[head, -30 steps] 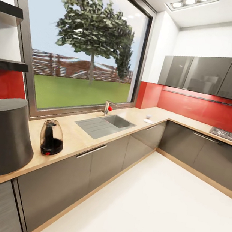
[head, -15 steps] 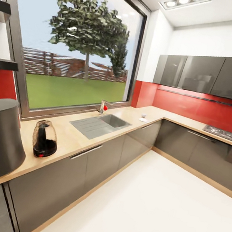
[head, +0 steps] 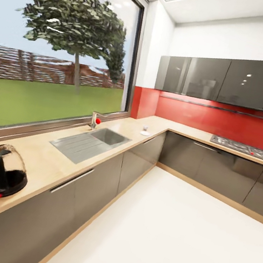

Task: Set up a coffee station on the kitchen countertop: keep the coffee maker on the countertop, move the bottle of coffee from the kitchen shelf to the counter next to the coffee maker, place a paper coffee filter on top of the coffee maker, put the saucer next to the coffee maker with the coffee cup on the saucer, and place the electric kettle next to the coffee maker.

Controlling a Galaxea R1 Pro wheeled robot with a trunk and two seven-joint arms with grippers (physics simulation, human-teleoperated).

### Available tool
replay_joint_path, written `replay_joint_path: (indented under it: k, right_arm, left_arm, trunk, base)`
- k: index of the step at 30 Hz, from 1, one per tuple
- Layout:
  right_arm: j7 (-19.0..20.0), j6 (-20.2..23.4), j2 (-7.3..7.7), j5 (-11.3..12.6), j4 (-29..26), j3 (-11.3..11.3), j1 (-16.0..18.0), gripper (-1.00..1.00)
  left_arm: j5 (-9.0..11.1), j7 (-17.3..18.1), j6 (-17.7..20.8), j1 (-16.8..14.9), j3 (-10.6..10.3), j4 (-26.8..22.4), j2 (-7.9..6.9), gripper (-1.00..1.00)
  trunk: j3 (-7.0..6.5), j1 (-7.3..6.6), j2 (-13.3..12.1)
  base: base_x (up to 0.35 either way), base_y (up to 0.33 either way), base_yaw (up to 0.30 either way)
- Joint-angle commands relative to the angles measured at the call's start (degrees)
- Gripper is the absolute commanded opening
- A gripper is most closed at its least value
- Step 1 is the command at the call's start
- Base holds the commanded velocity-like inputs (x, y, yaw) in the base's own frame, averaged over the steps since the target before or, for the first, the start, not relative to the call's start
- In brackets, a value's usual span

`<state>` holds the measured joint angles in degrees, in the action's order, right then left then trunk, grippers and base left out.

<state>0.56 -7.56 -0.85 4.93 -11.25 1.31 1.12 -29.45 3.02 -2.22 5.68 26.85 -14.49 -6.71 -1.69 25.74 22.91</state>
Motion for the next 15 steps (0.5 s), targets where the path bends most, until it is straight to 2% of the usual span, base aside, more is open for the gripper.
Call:
replay_joint_path:
  k: [1,7,15]
  right_arm:
    - [0.06,-0.24,-0.02,0.52,0.08,0.1,0.02,1.0]
    - [-0.01,-0.2,-0.02,0.48,0.09,0.1,0.02,1.0]
    - [-0.09,-0.2,-0.02,0.44,0.09,0.1,0.02,1.0]
  left_arm:
    - [-0.52,0.32,-0.16,0.04,0.49,-0.1,0.22,1.0]
    - [-0.46,0.32,-0.16,-0.04,0.49,-0.18,0.31,1.0]
    - [-0.35,0.32,-0.51,-0.07,0.49,-0.18,0.38,1.0]
  trunk:
    - [0.06,0.04,0.02]
    - [0.48,0.04,0.02]
    - [1.07,0.04,0.02]
  base:
    - [0.312,-0.177,-0.256]
    - [0.311,-0.155,-0.21]
    - [0.336,-0.016,-0.194]
